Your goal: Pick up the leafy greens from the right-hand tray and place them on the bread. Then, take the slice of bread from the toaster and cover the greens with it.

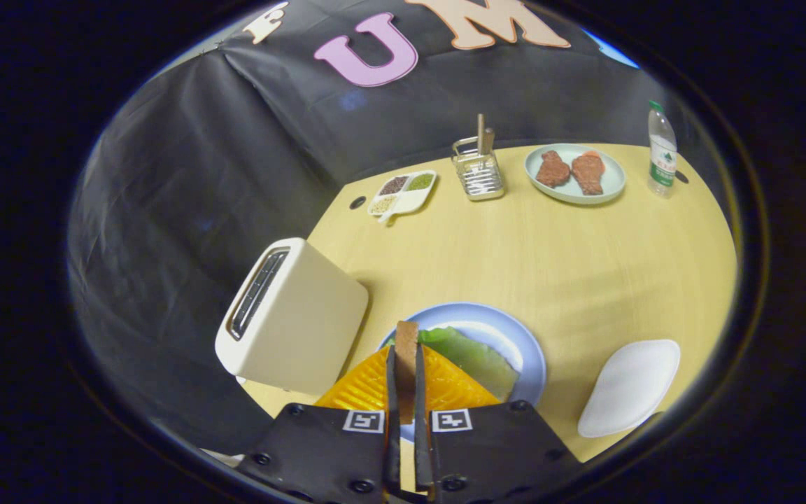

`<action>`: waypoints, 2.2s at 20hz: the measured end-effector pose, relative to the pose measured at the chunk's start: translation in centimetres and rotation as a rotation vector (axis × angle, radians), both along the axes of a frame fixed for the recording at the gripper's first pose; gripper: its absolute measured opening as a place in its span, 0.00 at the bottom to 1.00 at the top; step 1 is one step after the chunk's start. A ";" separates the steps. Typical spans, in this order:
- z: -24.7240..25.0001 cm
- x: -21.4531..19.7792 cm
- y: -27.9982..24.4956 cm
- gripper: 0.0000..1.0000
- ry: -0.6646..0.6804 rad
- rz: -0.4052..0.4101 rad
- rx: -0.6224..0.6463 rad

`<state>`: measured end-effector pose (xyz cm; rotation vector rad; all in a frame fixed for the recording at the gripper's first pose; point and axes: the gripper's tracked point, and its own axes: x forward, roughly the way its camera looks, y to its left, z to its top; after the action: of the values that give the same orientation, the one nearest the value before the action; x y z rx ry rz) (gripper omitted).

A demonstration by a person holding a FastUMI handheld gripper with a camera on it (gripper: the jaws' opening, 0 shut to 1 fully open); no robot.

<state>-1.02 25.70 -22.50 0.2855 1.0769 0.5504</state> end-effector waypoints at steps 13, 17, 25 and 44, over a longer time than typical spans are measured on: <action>-1.1 -0.4 -5.2 0.90 -0.050 -0.013 -0.080; 3.0 -0.9 -5.4 1.00 -0.187 -0.011 -0.011; 13.2 -1.2 -10.2 1.00 -0.528 -0.113 -0.031; 23.9 -4.9 -25.1 1.00 -0.920 -0.507 -0.199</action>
<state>-5.91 0.57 1.42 0.0940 0.1402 0.0723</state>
